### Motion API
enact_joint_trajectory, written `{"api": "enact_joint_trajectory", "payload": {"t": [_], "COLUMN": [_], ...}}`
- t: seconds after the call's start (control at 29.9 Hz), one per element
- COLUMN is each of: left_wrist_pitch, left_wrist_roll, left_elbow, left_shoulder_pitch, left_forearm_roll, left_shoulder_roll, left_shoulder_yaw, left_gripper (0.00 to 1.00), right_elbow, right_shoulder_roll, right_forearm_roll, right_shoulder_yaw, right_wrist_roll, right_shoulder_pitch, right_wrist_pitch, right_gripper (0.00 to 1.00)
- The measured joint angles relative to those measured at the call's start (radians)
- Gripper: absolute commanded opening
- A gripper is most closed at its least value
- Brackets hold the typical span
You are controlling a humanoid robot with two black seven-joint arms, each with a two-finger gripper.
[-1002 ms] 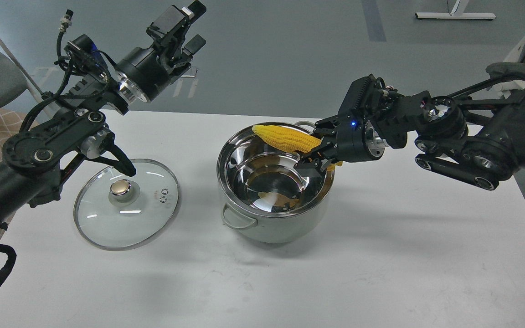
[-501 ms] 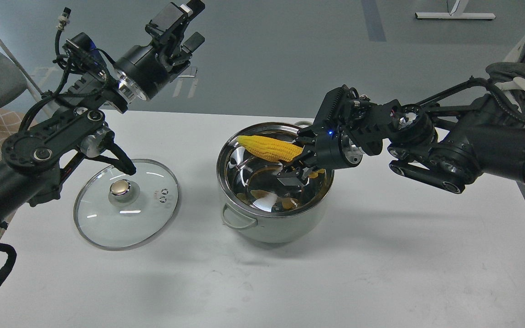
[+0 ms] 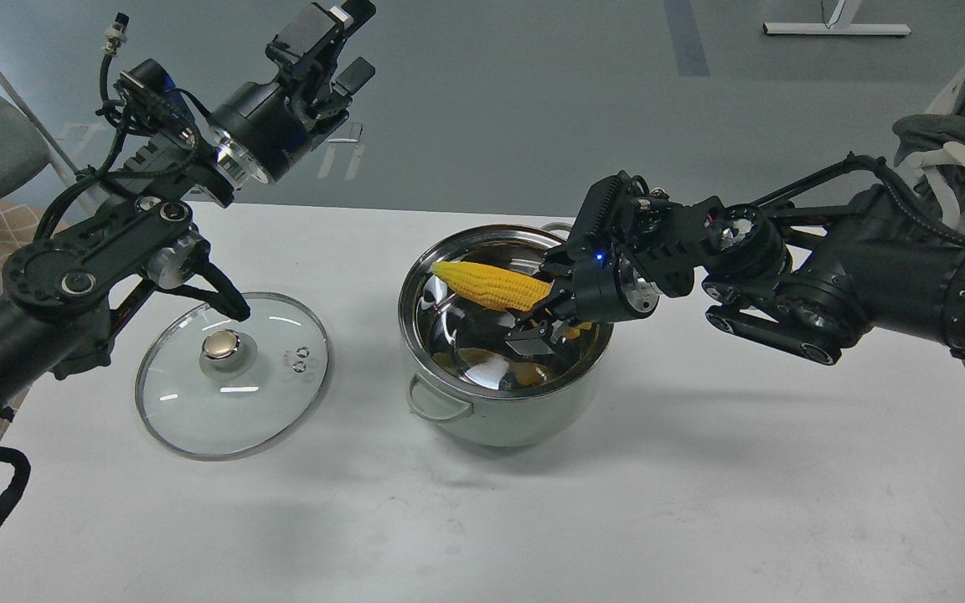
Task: Open pot and put corn in
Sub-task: 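Lower the corn into the pot with the right gripper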
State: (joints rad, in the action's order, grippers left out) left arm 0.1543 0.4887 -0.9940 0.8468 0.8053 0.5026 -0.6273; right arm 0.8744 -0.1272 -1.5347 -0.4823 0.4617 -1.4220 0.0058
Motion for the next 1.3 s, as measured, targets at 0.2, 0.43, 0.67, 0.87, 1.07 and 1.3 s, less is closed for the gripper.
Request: {"api": "enact_joint_trajectory", "payload": {"t": [0.2,0.43,0.67,0.87,1.07,1.3], "left_wrist_pitch": [-0.001,-0.001,-0.004,-0.004,-0.003,-0.002], "left_wrist_roll": [0.000,0.000,0.000,0.000,0.000,0.000], "left_elbow": [0.000,0.001,0.003,0.003,0.003,0.003], "left_shoulder_pitch": [0.000,0.000,-0.001,-0.001,-0.001,-0.002], "left_forearm_roll": [0.000,0.000,0.000,0.001,0.002,0.002], "left_shoulder_roll": [0.000,-0.008,-0.029,-0.030,-0.028,-0.026], "left_shoulder_yaw": [-0.002,-0.002,-0.002,-0.003,-0.003,-0.003], "left_gripper": [0.97,0.97,0.97,0.97,0.97,0.97], "right_elbow": [-0.011,-0.014,-0.027,-0.029,-0.028,-0.025], "right_shoulder_roll": [0.010,0.012,0.025,0.026,0.027,0.027], "right_forearm_roll": [0.001,0.001,0.001,0.001,0.001,0.006], "right_shoulder_yaw": [-0.009,-0.019,-0.019,-0.019,-0.019,-0.012], "right_wrist_roll": [0.000,0.002,0.002,0.003,0.008,0.008], "right_shoulder_pitch": [0.006,0.018,0.036,0.038,0.038,0.035], "right_wrist_pitch": [-0.001,0.000,0.000,-0.003,-0.003,-0.007], "right_gripper": [0.39,0.47,0.58,0.79,0.92,0.92]}}
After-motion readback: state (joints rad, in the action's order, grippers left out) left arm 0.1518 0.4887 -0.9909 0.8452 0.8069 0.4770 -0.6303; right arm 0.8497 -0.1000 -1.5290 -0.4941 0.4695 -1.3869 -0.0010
